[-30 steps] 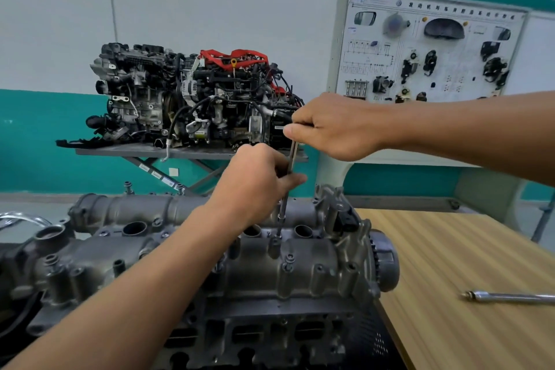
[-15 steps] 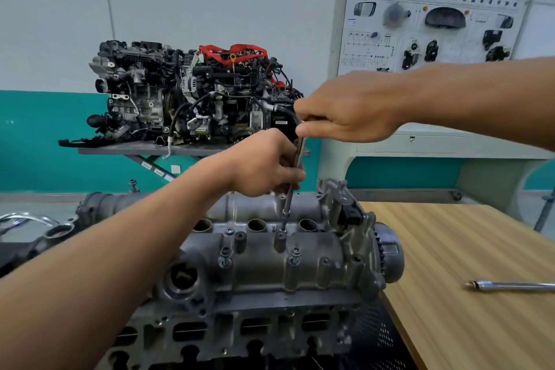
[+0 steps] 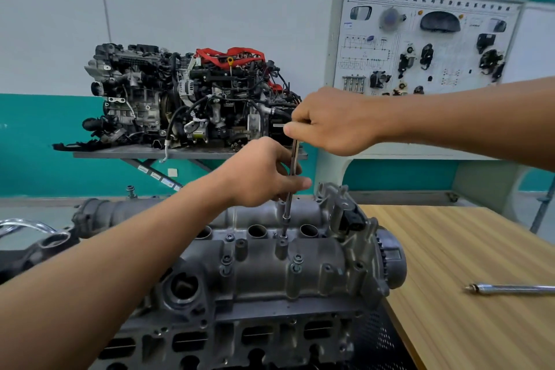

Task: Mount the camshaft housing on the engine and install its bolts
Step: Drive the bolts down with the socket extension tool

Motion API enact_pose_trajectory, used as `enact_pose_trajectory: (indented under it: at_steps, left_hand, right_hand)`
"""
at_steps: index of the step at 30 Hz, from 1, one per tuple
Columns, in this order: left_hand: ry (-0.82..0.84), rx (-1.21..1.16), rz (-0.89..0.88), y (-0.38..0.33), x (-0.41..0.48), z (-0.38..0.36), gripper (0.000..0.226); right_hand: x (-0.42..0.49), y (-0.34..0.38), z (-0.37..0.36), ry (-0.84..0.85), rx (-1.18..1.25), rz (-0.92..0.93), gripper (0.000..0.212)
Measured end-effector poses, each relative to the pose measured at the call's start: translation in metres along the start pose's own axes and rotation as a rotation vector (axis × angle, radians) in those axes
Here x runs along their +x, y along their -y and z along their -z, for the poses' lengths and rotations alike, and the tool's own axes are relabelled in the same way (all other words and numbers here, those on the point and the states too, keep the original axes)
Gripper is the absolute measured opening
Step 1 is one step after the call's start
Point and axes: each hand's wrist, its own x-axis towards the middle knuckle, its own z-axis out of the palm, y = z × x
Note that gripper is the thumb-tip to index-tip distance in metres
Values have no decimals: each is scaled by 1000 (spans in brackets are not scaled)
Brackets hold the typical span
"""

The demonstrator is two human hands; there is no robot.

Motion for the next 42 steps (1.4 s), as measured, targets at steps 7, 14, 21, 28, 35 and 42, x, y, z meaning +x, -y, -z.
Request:
enact_pose_trajectory:
  at_steps: [7,14,21,28,35,42]
  left_hand:
    - [-194,10,-59,4,-1,-5,16]
    - [-47,-86,-104,7,-1,3,18]
    - [66,-229,-75,3,2,8,14]
    - [115,-249,-58,3,-1,11,16]
    - [49,-207,-60,1,-10,1,13]
    - [-117,-223,-135,-46,-10,7,13]
  right_hand:
    - [7,13,-7,-9,-141,-220,39]
    - [-3,-2,9,-24,-167,60,49]
    - [-5,-10,8,31,-233,219,33]
    - [1,1,6,45,-71,84,47]
    - [4,19,6,150,-374,25,44]
    - [-26,6,31,-211,152,-291,51]
